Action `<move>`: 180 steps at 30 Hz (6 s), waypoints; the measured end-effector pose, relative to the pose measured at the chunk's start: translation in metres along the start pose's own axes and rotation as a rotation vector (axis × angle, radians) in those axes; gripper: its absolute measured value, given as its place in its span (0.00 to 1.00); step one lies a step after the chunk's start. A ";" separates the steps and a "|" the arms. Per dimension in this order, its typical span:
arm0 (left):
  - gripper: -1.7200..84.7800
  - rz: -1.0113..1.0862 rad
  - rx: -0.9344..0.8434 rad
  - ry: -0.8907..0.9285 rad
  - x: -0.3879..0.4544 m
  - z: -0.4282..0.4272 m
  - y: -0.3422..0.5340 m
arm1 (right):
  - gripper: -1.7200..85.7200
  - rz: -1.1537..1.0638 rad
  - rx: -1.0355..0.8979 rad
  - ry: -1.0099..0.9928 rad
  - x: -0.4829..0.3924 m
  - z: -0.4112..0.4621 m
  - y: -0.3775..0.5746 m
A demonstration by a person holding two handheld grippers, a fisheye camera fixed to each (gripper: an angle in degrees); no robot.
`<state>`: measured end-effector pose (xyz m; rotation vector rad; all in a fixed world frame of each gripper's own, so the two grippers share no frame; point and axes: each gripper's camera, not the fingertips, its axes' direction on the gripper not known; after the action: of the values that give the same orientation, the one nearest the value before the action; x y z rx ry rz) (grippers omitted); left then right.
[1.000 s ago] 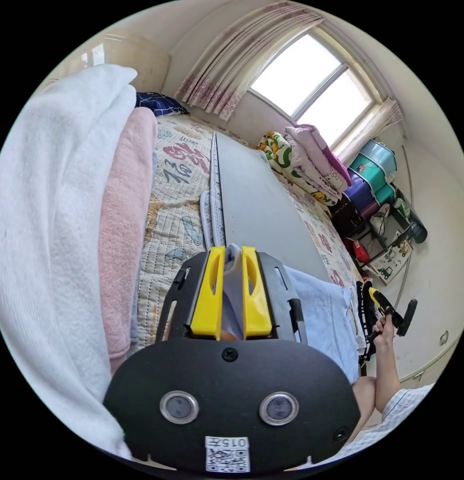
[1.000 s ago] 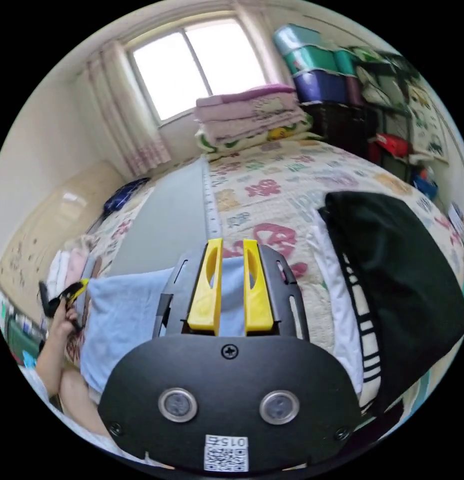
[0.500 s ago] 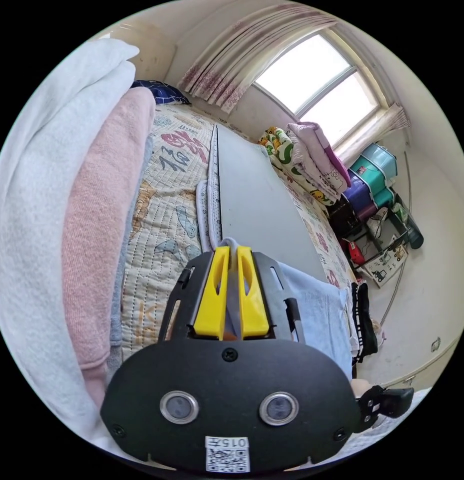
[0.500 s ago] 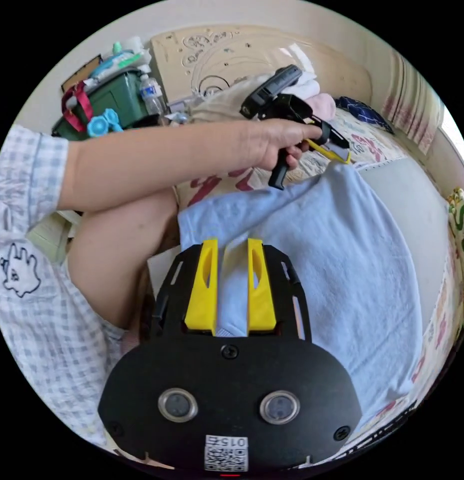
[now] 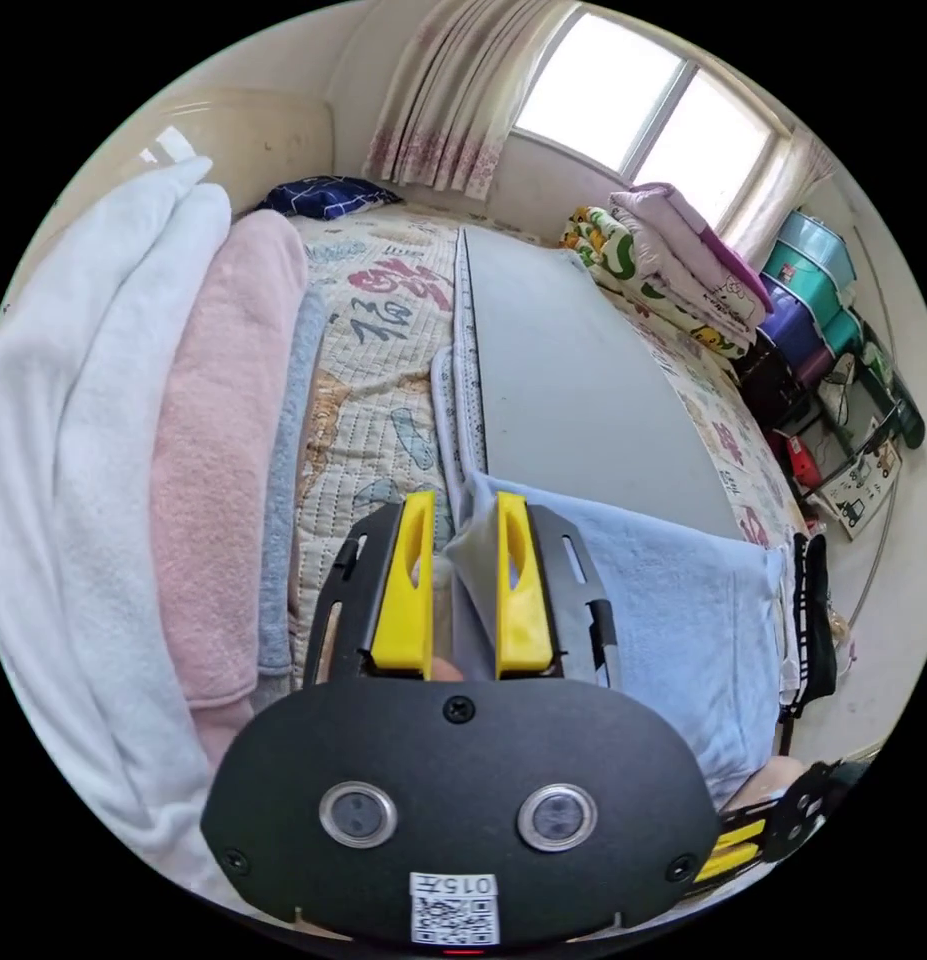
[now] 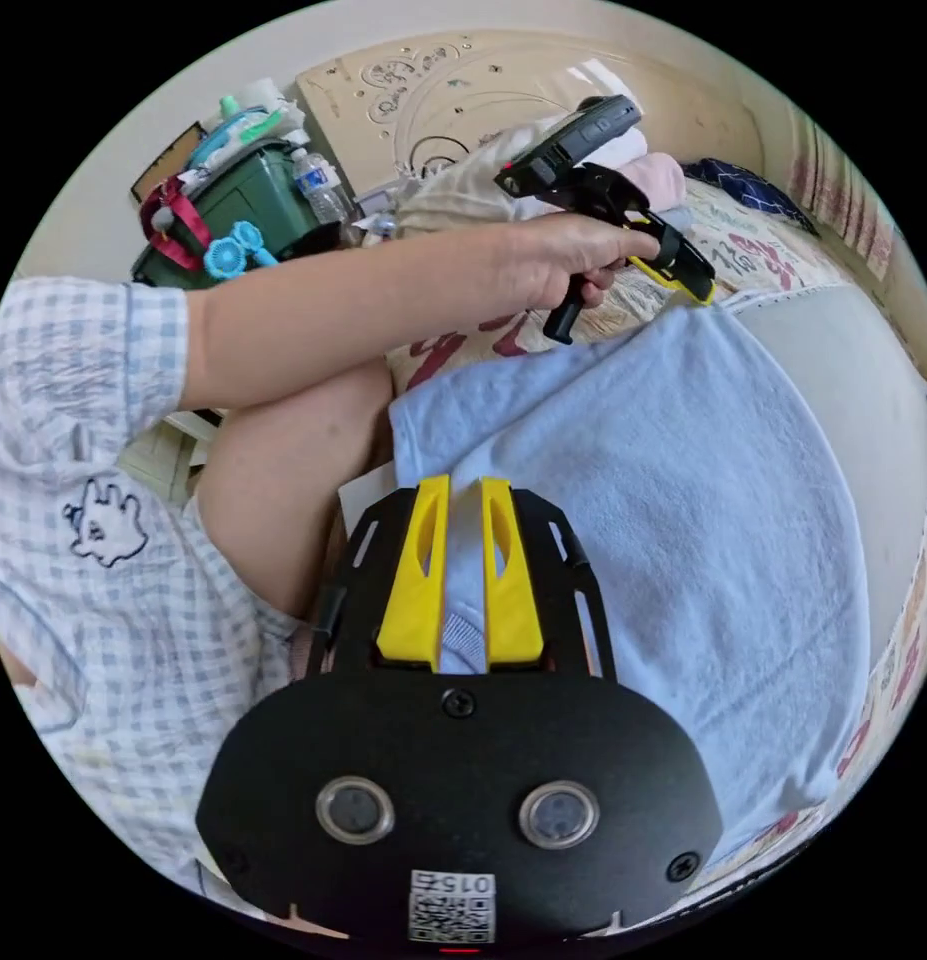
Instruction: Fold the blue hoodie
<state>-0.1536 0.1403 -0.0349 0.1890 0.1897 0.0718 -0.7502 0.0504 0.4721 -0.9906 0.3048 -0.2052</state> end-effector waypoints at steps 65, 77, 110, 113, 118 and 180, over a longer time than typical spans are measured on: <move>0.08 0.955 -0.222 0.286 0.614 -0.080 0.255 | 0.13 0.666 0.193 0.080 0.197 -0.471 0.234; 0.05 1.053 -0.182 0.123 0.620 -0.072 0.280 | 0.05 0.723 0.196 0.079 0.195 -0.462 0.244; 0.11 0.646 -0.326 0.163 0.683 0.180 0.030 | 0.08 0.582 -0.036 -0.041 0.141 -0.378 0.340; 0.07 0.676 -0.292 0.120 0.671 0.180 0.035 | 0.07 0.585 -0.012 0.026 0.129 -0.384 0.357; 0.05 0.592 -0.176 0.223 0.639 0.145 0.014 | 0.06 0.680 0.266 0.084 0.108 -0.422 0.419; 0.19 0.051 -0.117 0.495 -0.055 0.130 0.007 | 0.17 0.498 0.532 0.075 0.253 -0.098 0.073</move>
<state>-0.1821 0.1188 0.1018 0.0558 0.6730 0.1799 -0.5445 -0.0656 0.3201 -0.3617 0.5231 0.1303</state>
